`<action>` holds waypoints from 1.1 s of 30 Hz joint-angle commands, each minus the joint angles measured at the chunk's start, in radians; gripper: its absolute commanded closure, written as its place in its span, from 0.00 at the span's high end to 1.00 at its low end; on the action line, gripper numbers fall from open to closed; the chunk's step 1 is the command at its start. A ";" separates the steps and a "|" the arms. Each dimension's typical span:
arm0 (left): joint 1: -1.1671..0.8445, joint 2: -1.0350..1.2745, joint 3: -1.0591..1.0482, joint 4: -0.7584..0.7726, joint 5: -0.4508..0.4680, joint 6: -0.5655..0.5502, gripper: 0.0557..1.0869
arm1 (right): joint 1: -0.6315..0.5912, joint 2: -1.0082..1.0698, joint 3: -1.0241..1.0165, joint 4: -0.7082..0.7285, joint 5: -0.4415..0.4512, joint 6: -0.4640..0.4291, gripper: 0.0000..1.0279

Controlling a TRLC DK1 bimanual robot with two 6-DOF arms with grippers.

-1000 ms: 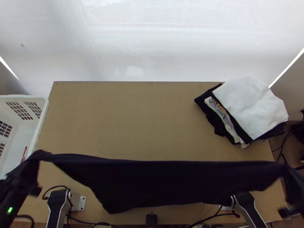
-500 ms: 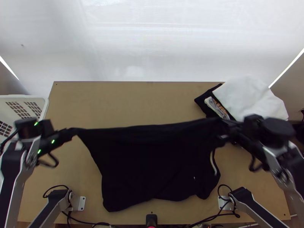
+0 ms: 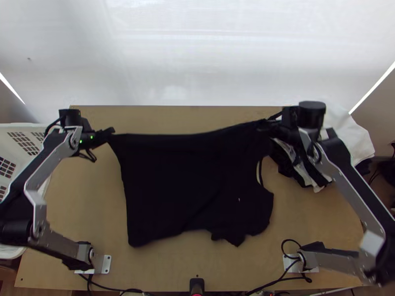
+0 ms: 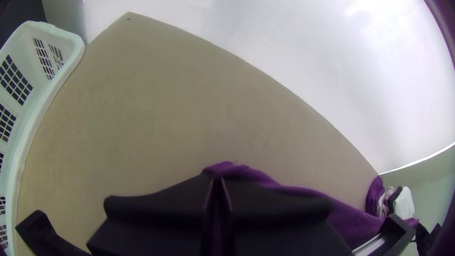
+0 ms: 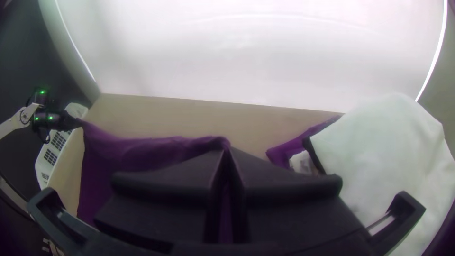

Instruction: Fold the t-shirt

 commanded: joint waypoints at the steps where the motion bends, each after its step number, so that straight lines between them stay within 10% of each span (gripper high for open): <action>1: 0.025 0.238 0.199 0.050 -0.032 -0.035 0.03 | -0.055 0.224 0.145 0.030 -0.004 0.001 0.03; 9: 0.025 0.316 0.269 0.070 -0.074 -0.102 0.07 | -0.053 0.336 0.227 0.053 -0.004 0.015 0.15; 12: 0.024 0.294 0.269 0.053 -0.044 -0.107 0.61 | -0.047 0.331 0.224 0.050 -0.004 0.025 0.36; 15: 0.024 0.253 0.265 0.047 -0.028 -0.098 0.96 | -0.049 0.337 0.258 -0.047 -0.004 0.048 0.97; 29: -0.072 -0.178 0.099 -0.025 -0.005 -0.072 0.96 | -0.059 0.058 0.183 -0.756 -0.031 0.133 0.90; 33: -0.099 -0.233 0.085 -0.189 -0.004 -0.006 0.96 | -0.053 -0.078 -0.101 -0.889 -0.202 0.141 0.89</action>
